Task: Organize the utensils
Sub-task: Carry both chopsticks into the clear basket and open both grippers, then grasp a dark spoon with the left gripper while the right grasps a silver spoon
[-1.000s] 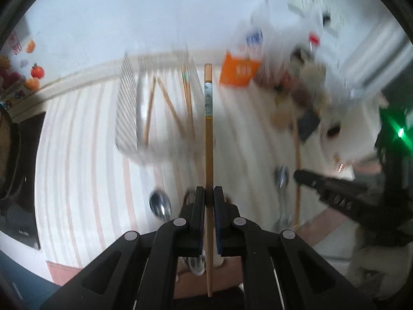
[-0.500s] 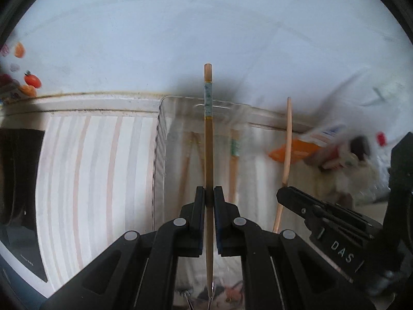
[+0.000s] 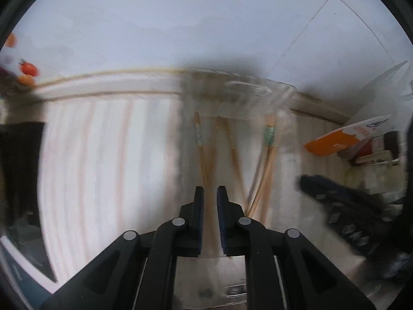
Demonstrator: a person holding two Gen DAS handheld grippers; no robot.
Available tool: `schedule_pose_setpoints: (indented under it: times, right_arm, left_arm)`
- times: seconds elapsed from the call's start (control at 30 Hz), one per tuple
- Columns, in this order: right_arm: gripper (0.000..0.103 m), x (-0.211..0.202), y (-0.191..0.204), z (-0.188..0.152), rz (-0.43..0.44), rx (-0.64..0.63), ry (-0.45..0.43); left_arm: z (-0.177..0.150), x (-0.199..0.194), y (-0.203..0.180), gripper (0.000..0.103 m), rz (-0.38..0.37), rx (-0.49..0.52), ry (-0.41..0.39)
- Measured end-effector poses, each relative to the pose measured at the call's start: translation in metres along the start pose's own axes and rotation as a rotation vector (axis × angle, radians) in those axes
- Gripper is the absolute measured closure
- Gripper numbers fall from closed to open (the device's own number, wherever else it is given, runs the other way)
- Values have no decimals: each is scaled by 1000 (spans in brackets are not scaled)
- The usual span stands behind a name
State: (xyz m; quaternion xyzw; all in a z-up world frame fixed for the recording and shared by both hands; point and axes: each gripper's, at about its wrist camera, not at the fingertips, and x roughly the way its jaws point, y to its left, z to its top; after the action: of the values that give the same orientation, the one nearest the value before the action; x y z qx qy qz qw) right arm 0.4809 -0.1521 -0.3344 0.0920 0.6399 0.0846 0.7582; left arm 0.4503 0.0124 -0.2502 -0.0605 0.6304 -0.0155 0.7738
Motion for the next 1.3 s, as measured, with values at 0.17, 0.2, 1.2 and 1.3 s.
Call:
schedule_pose_setpoints:
  times: [0.17,0.2,1.2,1.3]
  right_arm:
    - [49,-35,-18,-21,-28,22,-74]
    - [47,-43,-22,-27,-35,34,-94]
    - [29,-53,-158,-287,-125,368,-22]
    - [29,-46,-156,-288,-133,355,-8]
  left_arm:
    - [-17,-27,10,32,81,-9,-101]
    - [-21,-33,13,22,92,-10,-124]
    - [-196,86,5,16,72,8,174]
    - [-190,86,5,28,109,3,135]
